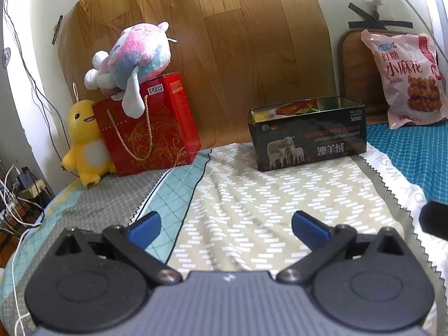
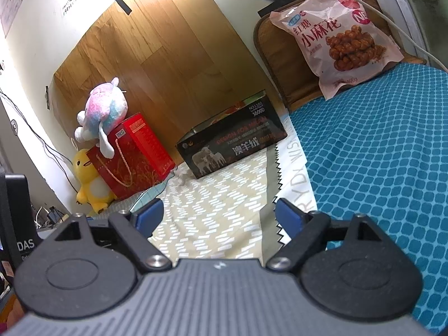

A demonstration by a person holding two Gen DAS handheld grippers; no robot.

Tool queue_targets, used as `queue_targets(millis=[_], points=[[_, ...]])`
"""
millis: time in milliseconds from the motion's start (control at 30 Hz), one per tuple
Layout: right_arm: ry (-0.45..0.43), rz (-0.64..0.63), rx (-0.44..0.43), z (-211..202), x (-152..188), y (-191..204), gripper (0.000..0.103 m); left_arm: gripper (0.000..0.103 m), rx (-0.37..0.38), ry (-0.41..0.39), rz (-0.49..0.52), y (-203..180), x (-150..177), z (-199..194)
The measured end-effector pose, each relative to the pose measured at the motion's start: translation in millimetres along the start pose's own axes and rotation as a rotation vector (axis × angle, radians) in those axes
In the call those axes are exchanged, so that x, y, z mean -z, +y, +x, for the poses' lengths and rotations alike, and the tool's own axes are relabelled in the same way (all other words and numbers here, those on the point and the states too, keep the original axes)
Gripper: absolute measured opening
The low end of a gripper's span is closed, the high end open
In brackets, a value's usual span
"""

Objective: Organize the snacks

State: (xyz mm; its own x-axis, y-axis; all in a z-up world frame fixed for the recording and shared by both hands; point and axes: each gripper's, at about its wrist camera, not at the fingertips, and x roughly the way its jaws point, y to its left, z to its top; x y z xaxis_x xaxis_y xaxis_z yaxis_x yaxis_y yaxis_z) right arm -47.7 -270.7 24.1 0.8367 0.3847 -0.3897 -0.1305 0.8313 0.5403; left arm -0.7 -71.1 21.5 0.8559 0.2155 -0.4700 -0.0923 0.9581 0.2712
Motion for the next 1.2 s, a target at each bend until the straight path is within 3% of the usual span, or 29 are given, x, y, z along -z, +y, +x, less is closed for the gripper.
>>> queue_targets(millis=[633,1200], points=[[-0.01,0.016,0.007,-1.2,1.6,0.2,0.092,0.103,0.036,-0.021,-0.02,1.0,0.4,-4.6],[0.0,0.012,0.001,0.4,2.0,0.8,0.092,0.103,0.047,0.016,-0.045,4.7,-0.2,-0.6]])
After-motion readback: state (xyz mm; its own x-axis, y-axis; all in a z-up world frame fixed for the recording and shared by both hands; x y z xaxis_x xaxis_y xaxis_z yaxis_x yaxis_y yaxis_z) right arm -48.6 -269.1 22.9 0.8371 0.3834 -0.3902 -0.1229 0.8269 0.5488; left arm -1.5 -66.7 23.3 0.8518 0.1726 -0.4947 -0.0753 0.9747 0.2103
